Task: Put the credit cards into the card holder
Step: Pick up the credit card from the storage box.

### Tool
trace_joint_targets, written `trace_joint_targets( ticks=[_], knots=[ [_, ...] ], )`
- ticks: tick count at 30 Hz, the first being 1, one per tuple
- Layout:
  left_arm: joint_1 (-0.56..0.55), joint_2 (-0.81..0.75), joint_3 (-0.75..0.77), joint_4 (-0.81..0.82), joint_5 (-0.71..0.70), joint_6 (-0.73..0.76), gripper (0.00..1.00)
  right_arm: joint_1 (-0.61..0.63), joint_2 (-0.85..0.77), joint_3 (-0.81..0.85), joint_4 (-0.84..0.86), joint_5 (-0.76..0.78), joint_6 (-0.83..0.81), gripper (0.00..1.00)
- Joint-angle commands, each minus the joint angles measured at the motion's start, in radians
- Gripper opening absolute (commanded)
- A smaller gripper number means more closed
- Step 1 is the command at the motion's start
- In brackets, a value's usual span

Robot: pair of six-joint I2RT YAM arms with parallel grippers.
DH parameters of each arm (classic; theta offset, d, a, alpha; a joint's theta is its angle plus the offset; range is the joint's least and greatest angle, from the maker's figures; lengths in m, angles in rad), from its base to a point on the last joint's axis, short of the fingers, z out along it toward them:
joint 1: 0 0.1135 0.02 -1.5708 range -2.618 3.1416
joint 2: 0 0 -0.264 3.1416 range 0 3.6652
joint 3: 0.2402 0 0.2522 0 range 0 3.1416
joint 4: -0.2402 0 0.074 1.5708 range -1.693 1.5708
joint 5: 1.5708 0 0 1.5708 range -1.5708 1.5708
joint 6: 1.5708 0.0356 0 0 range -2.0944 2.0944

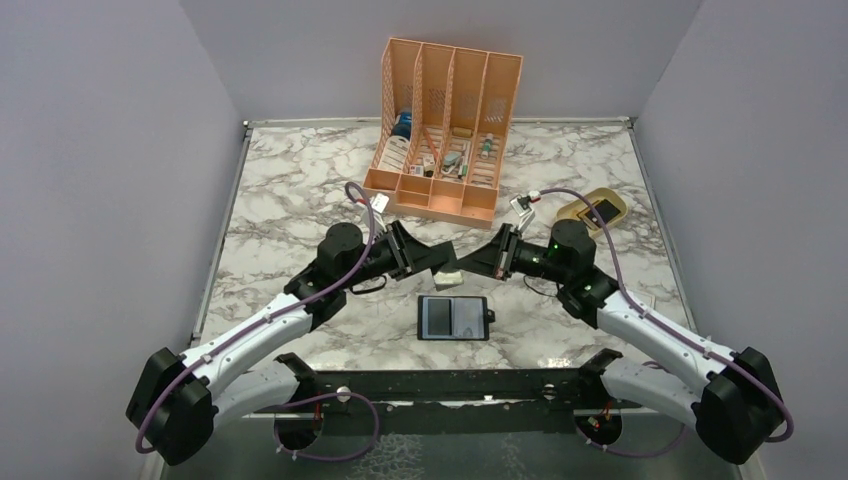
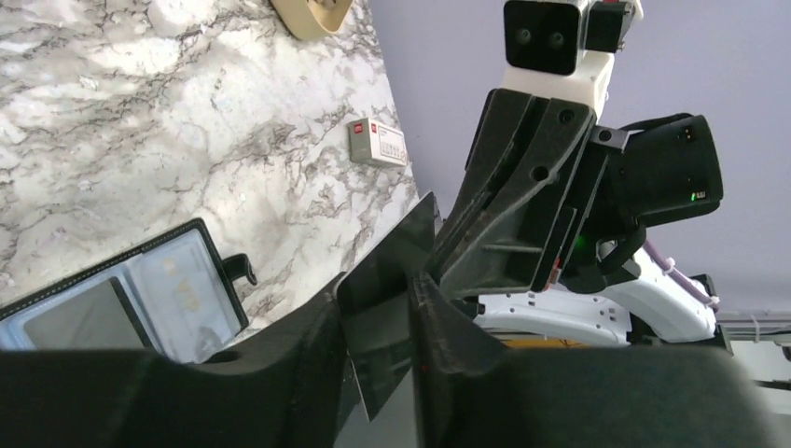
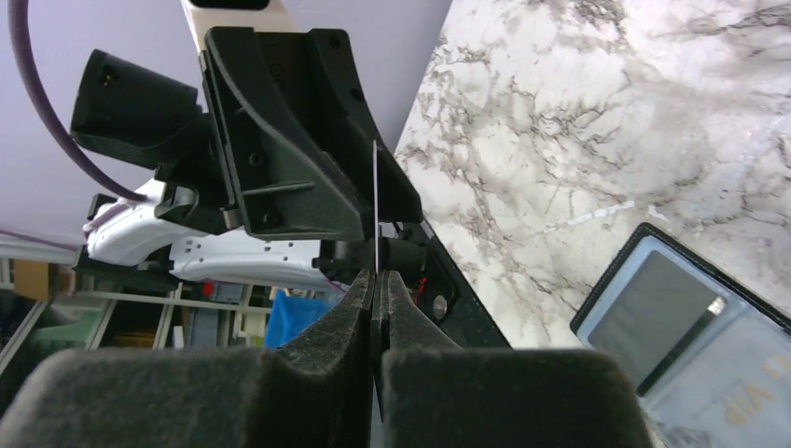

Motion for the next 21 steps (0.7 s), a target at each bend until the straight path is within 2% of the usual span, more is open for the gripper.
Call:
trace_joint_targets(
  ticks=[1,4,11,15,21],
  knots=[
    [0.003,-0.012,-0.01,0.089,0.017,-0.03,0.23,0.022,-0.005,-0.017,0.102,0.023,0.041,0.01],
    [0.003,-0.022,-0.011,0.09,0.0,-0.015,0.01,0.023,-0.003,-0.028,0.084,0.028,0.029,0.01],
    [0.003,-0.006,-0.022,0.068,0.009,0.031,0.0,0.024,-0.064,-0.009,-0.149,0.131,-0.095,0.21],
    [0.003,0.021,0.006,-0.048,0.001,0.119,0.0,0.024,-0.103,-0.012,-0.279,0.211,-0.159,0.32],
    [0.003,0.088,0.029,-0.165,0.036,0.229,0.0,0.024,-0.037,0.004,-0.416,0.236,-0.234,0.37]
  ],
)
